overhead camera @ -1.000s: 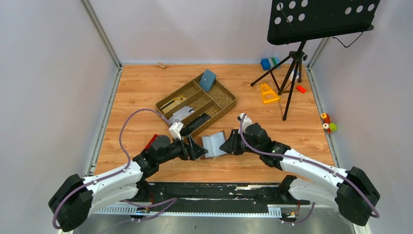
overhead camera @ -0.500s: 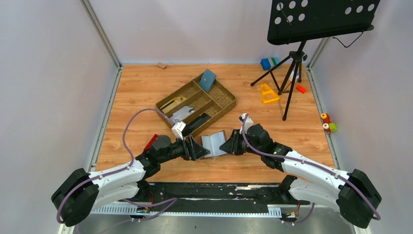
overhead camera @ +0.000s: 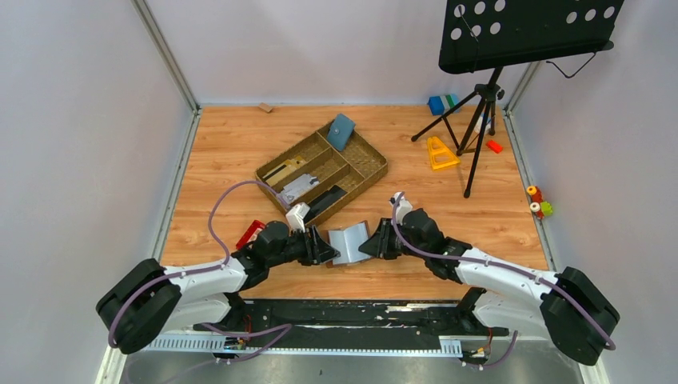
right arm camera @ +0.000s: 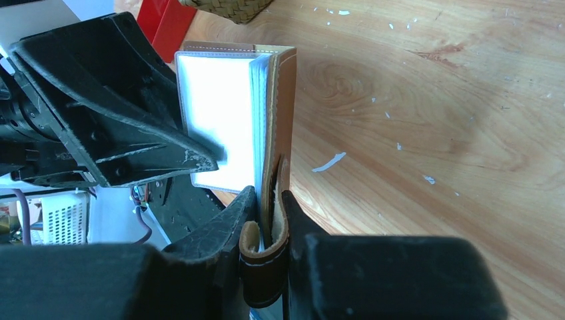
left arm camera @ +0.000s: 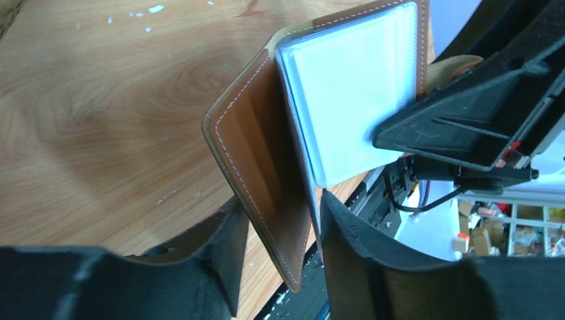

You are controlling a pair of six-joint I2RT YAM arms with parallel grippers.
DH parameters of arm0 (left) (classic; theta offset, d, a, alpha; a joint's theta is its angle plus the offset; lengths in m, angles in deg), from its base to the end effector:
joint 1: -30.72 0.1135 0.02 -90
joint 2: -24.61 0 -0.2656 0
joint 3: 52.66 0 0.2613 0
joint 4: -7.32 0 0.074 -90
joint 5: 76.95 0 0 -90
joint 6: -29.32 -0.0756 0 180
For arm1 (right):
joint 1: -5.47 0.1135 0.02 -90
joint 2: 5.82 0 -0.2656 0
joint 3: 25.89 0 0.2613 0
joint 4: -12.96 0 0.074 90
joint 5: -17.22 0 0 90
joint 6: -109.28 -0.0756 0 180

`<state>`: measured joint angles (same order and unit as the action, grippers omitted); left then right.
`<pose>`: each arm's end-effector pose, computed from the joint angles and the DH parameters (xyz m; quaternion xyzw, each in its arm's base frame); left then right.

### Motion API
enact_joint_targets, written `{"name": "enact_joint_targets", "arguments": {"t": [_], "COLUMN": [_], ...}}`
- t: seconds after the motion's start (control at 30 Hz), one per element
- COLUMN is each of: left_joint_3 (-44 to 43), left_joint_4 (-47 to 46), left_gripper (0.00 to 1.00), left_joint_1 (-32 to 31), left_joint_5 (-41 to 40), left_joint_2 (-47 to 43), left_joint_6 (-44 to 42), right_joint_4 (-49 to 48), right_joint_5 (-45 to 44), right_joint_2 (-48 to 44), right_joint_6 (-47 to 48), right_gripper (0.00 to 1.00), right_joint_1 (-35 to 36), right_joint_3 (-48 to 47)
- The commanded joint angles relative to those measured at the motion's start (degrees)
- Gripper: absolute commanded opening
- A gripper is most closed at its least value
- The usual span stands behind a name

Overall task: Take the credit cards out of the card holder
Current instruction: Remove the credit card from the card holder.

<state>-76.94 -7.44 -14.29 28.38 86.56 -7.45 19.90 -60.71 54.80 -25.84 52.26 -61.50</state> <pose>0.1536 -0.1819 0.1310 0.0143 0.8292 -0.4868 0.2744 0.1610 0.1945 0.1562 -0.0637 0.8687 0.4107 0.2694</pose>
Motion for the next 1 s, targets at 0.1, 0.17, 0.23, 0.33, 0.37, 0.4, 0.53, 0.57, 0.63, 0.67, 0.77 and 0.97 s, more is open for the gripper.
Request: {"name": "enact_joint_targets", "arguments": {"t": [0.1, 0.17, 0.23, 0.33, 0.37, 0.4, 0.53, 0.57, 0.63, 0.67, 0.77, 0.97], "left_joint_3": [-2.7, -3.6, -5.0, -6.5, -6.8, -7.1, -9.6, -10.4, -11.2, -11.5, -12.8, -15.5], "left_joint_4": [-2.4, 0.2, 4.3, 8.3, 8.9, 9.3, 12.9, 13.9, 15.1, 15.5, 17.5, 21.9], "left_gripper": [0.25, 0.11, 0.02, 0.00, 0.00, 0.00, 0.00, 0.00, 0.00, 0.00, 0.00, 0.00], "left_joint_1": [-0.2, -0.2, -0.2, -0.2, -0.2, -0.2, -0.2, -0.2, -0.2, -0.2, -0.2, -0.2], "left_joint_5": [-1.8, -2.0, -2.1, -1.5, -1.1, -0.8, 0.0, 0.1, 0.2, 0.3, 0.2, -0.1], "left_joint_2": [2.5, 2.6, 3.1, 4.5, 5.1, 5.7, 8.2, 8.5, 8.9, 8.9, 9.0, 9.4], "left_joint_6": [-1.2, -2.3, -4.0, -6.4, -7.2, -7.7, -10.7, -11.3, -12.3, -13.0, -15.0, -18.5], "right_joint_4": [-5.5, -5.4, -5.8, -7.5, -7.8, -7.9, -7.7, -7.6, -7.5, -6.8, -1.2, 1.3], "right_joint_5": [-0.5, -0.7, -0.7, -0.2, -0.1, -0.1, 0.1, 0.2, 0.4, 0.4, -0.6, 0.8], "right_joint_2": [2.5, 3.3, 4.3, 6.1, 6.6, 7.2, 9.0, 9.3, 9.8, 9.9, 10.5, 9.6], "right_joint_6": [-0.3, -0.1, 0.0, -0.3, -0.3, -0.1, 0.8, 0.8, 1.3, 1.9, 6.0, 9.0], "right_gripper": [0.06, 0.11, 0.14, 0.21, 0.22, 0.22, 0.22, 0.22, 0.22, 0.23, 0.25, 0.54], "right_joint_1": [-0.1, -0.2, -0.1, -0.1, -0.1, -0.1, -0.2, -0.2, -0.2, -0.2, -0.6, -3.8], "right_joint_3": [0.4, 0.6, 0.9, 1.6, 1.8, 1.8, 1.4, 1.3, 1.2, 0.8, -2.2, -2.7]}}
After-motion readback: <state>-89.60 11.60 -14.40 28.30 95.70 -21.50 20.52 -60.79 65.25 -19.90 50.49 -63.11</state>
